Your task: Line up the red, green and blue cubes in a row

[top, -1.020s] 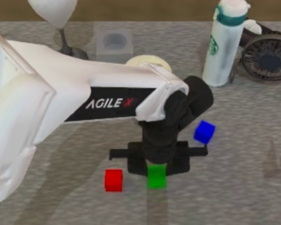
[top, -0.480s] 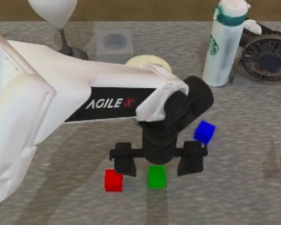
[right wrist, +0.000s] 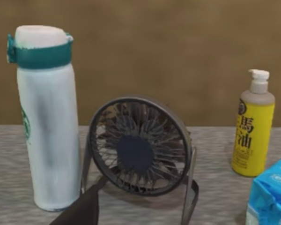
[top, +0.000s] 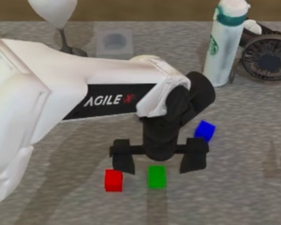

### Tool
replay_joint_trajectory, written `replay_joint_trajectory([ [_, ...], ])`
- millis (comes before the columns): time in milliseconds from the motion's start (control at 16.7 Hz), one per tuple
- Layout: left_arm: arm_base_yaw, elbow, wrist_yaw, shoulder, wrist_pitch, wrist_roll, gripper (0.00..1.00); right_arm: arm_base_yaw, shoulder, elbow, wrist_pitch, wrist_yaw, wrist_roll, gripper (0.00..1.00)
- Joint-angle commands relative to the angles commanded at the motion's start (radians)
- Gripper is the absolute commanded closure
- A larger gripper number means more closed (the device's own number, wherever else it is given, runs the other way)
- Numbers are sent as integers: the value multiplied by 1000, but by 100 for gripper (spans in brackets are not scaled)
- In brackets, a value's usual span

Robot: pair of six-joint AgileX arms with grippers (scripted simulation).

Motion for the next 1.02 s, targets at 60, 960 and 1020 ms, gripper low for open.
replay_joint_trajectory([
  [60,2,21,0,-10,-33,-1,0,0,0,0,0,0,0,0],
  [960,87,1,-10,-217,-96,32,0,49,156,154,-100,-5,-48,0],
  [1020,116,-50,-12,-274,-61,47,0,64,215,209,-134,-5,-64,0],
])
